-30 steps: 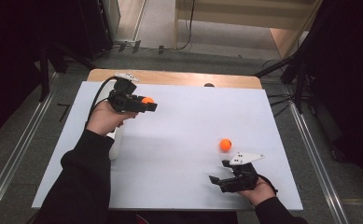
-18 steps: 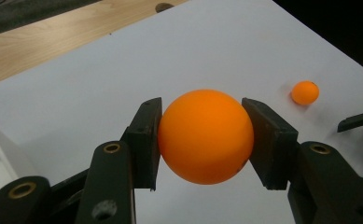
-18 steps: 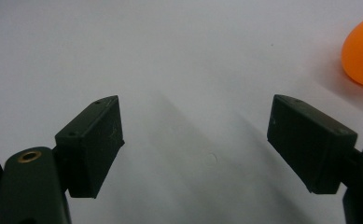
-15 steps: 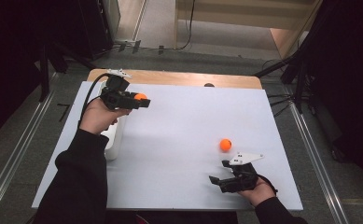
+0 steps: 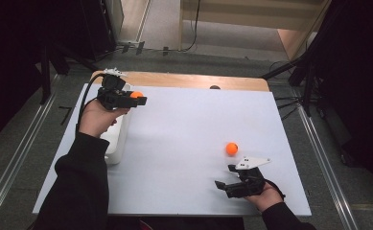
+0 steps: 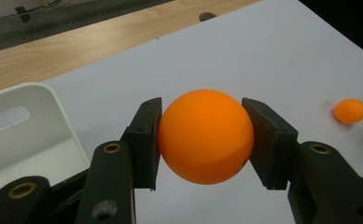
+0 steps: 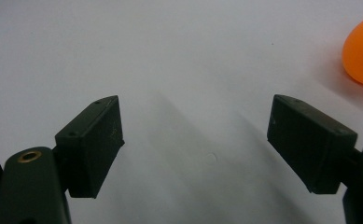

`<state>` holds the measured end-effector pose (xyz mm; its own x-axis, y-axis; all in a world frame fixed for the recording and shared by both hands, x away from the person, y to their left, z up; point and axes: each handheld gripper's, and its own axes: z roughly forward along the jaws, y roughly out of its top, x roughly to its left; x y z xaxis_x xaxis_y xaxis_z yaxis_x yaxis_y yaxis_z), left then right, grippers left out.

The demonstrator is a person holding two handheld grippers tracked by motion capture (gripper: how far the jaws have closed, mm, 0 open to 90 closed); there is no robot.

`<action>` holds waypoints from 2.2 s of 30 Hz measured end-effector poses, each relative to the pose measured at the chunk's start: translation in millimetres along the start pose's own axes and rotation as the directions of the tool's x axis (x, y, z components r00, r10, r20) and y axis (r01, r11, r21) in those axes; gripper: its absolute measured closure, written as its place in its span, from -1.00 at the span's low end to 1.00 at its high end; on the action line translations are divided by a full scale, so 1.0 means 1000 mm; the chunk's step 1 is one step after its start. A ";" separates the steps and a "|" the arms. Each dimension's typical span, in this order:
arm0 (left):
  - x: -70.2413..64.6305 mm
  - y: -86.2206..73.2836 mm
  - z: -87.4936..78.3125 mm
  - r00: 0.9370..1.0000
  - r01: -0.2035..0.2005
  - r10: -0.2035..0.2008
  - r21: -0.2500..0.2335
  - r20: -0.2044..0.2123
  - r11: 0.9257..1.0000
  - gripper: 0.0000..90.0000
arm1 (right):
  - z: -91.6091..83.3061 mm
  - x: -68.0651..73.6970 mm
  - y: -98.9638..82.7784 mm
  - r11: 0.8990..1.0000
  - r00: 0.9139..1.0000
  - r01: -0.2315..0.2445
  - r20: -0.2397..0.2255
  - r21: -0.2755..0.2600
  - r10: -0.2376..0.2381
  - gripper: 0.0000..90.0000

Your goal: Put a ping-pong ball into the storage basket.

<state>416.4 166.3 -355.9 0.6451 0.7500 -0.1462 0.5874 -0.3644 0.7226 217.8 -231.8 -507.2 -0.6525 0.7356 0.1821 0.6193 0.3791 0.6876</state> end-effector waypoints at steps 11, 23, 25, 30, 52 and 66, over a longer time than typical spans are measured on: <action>0.011 -0.002 0.000 0.998 0.025 -0.025 -0.008 -0.063 1.000 0.13 | 0.000 0.000 0.000 1.000 1.000 0.001 0.001 0.000 -0.001 -0.63; 0.023 -0.007 0.002 0.992 0.054 -0.054 -0.005 -0.117 0.999 0.13 | 0.000 0.001 0.000 1.000 1.000 0.004 0.001 0.005 -0.004 -0.63; 0.024 -0.007 0.001 0.991 0.057 -0.057 -0.007 -0.123 0.998 0.13 | 0.000 0.001 0.000 1.000 1.000 0.004 0.004 0.003 -0.004 -0.63; 0.028 -0.008 0.001 0.989 0.070 -0.071 -0.017 -0.131 0.997 0.13 | 0.000 0.001 0.000 1.000 1.000 0.005 0.001 0.004 -0.005 -0.63; 0.052 -0.018 -0.002 0.970 0.111 -0.113 -0.026 -0.214 0.994 0.13 | 0.001 0.001 0.000 1.000 1.000 0.002 -0.002 0.005 -0.002 -0.63; 0.059 -0.024 0.005 0.960 0.133 -0.136 -0.027 -0.246 0.991 0.13 | 0.001 0.001 0.000 1.000 1.000 0.004 -0.002 0.006 -0.004 -0.63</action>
<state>442.8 216.6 -385.7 0.4188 0.9052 -0.0719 0.6545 -0.2461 0.7149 217.5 -230.6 -507.8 -0.6557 0.7331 0.1809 0.6195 0.3853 0.6839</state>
